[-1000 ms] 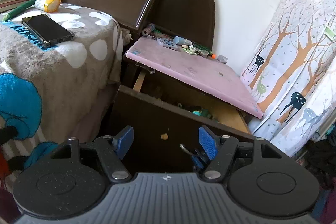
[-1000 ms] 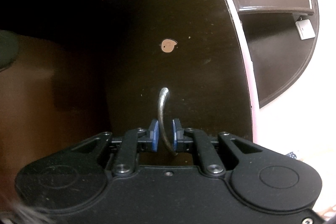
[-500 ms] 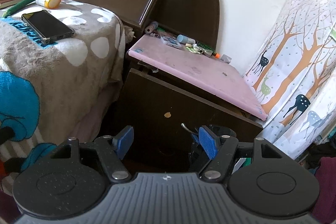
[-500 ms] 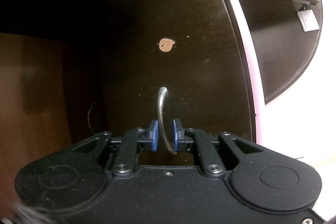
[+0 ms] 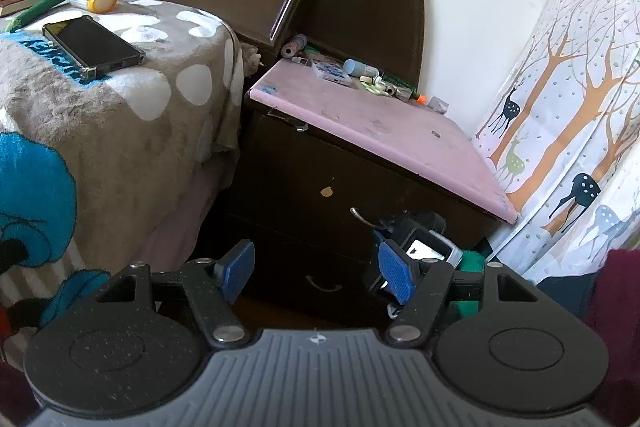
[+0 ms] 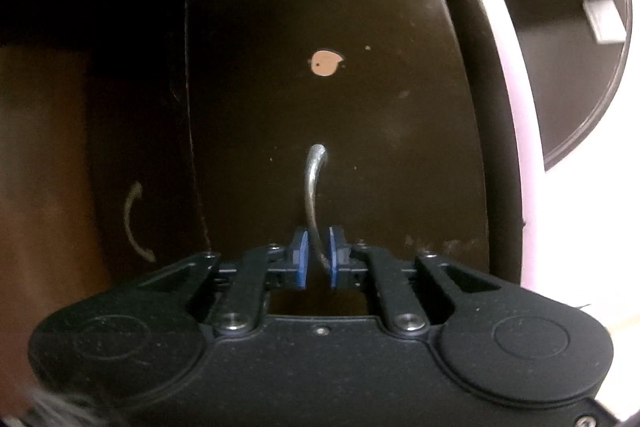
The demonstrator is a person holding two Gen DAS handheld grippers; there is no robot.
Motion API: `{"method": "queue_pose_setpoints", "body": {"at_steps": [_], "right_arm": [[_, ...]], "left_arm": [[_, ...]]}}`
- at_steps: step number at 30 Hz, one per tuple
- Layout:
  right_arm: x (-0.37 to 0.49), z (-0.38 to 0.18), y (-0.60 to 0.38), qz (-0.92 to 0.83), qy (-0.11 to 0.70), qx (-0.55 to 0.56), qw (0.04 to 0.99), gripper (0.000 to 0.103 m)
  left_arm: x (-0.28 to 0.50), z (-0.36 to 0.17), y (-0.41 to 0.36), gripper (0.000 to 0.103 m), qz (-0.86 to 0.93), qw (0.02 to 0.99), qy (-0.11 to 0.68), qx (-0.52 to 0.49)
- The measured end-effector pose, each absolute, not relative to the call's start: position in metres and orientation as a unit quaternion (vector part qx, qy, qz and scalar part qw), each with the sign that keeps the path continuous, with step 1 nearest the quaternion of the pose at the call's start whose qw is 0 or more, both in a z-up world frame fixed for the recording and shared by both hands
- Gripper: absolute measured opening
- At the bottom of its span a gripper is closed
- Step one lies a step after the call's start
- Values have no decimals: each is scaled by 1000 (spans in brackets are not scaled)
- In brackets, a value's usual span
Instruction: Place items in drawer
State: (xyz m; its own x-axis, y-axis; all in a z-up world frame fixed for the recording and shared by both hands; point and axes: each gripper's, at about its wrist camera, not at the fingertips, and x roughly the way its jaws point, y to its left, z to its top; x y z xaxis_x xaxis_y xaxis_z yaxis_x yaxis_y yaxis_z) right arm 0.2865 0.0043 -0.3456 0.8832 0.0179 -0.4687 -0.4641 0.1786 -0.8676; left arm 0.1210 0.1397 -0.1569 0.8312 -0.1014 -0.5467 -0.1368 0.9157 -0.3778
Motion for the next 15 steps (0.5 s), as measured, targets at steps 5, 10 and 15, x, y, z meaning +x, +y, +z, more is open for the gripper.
{"method": "queue_pose_setpoints", "body": {"at_steps": [5,10,15], "right_arm": [[269,-319,-10,183,227,-575,765,72],[263,-274,-44,174,405,-372,817,83],[227,-238,-99,165,505,-156,833,88]], "left_arm": [[121,-156,136,68,14,935,293,-198],[123,-156,129,74,16,935,303,-185],[119,-152,112,80,9,937,312,-157]]}}
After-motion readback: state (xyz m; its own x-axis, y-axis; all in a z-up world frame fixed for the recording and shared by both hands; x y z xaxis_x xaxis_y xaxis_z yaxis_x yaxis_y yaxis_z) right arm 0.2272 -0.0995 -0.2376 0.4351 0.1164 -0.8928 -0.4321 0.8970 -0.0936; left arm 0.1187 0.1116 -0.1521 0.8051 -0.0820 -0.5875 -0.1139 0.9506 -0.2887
